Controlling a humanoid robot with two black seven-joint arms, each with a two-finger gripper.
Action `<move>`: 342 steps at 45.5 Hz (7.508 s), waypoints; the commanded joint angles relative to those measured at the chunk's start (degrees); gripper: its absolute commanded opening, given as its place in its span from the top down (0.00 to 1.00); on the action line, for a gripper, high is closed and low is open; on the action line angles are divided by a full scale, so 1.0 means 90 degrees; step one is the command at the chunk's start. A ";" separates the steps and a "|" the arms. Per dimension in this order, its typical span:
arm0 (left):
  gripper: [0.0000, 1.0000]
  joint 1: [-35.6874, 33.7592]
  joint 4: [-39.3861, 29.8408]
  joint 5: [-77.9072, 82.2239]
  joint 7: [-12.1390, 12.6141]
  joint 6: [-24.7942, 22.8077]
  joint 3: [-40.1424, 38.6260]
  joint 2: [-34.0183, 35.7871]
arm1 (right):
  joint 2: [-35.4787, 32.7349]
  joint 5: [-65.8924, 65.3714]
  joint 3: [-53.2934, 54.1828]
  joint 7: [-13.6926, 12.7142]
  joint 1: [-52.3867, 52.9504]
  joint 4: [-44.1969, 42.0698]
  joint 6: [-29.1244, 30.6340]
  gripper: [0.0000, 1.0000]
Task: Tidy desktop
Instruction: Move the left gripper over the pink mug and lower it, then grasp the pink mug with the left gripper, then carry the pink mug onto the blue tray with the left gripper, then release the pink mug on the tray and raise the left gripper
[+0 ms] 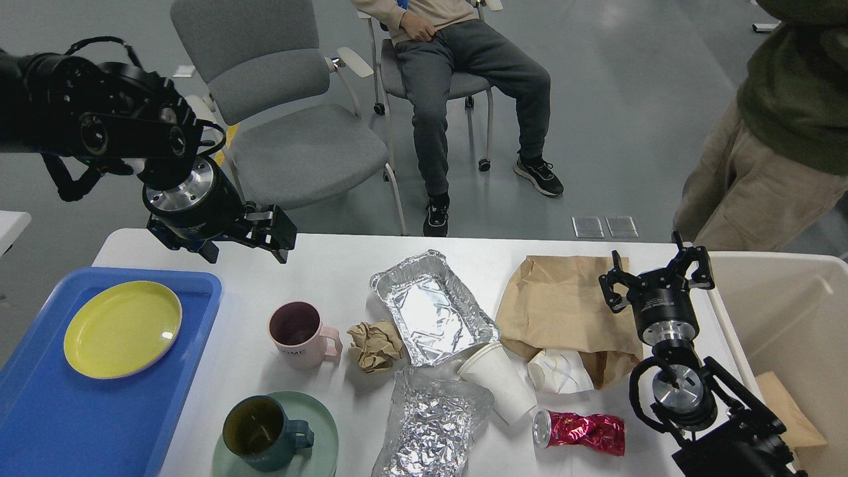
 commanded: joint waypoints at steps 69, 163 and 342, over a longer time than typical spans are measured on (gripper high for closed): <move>0.07 0.2702 0.1094 -0.1626 -0.0297 0.1460 0.0871 -0.0823 | 0.0000 0.0006 0.0000 0.0000 0.0001 0.0010 -0.0006 0.00; 1.00 0.4716 0.3361 -0.1412 0.0201 0.1148 0.0226 -0.0745 | 0.0000 -0.0004 0.0000 0.0000 0.0001 0.0010 -0.0007 0.00; 0.09 0.4141 0.4583 0.2944 -0.1450 -0.1694 -0.0547 0.4276 | 0.0000 -0.0004 0.0000 0.0000 0.0001 0.0010 -0.0006 0.00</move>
